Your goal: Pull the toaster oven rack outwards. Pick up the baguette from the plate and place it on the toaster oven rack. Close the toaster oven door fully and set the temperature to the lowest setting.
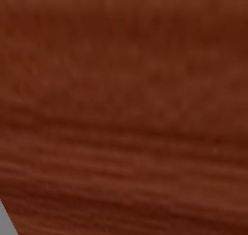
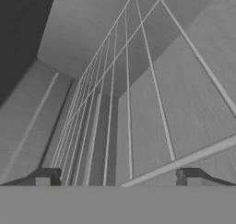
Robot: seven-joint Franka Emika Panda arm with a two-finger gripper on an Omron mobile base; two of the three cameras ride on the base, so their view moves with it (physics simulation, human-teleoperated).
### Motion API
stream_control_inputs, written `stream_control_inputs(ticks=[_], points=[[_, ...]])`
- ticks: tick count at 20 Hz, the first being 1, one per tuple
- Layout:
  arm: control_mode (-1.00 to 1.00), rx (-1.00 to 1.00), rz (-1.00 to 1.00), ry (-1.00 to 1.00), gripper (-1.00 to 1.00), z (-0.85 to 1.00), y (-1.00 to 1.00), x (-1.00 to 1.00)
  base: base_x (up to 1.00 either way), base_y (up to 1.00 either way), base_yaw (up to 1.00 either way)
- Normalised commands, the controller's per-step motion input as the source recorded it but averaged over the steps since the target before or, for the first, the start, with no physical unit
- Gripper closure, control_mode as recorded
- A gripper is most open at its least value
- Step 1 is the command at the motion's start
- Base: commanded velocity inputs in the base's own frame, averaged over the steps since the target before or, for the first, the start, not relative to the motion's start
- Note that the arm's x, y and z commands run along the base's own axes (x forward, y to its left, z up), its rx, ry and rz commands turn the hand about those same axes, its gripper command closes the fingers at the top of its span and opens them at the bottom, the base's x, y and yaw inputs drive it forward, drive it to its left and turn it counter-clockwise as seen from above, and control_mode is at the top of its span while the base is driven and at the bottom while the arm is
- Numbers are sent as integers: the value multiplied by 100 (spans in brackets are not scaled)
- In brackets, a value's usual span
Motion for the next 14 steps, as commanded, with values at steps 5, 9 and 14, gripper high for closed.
stream_control_inputs(ticks=[5, 9, 14], points=[[-100, 0, 0, -3, -100, 0, 0, 20, 0, 0, 0], [-100, 0, 0, -7, -100, 0, 0, 22, 0, 0, 0], [-100, 0, -9, -1, -100, 0, 0, 13, 0, 0, 0]])
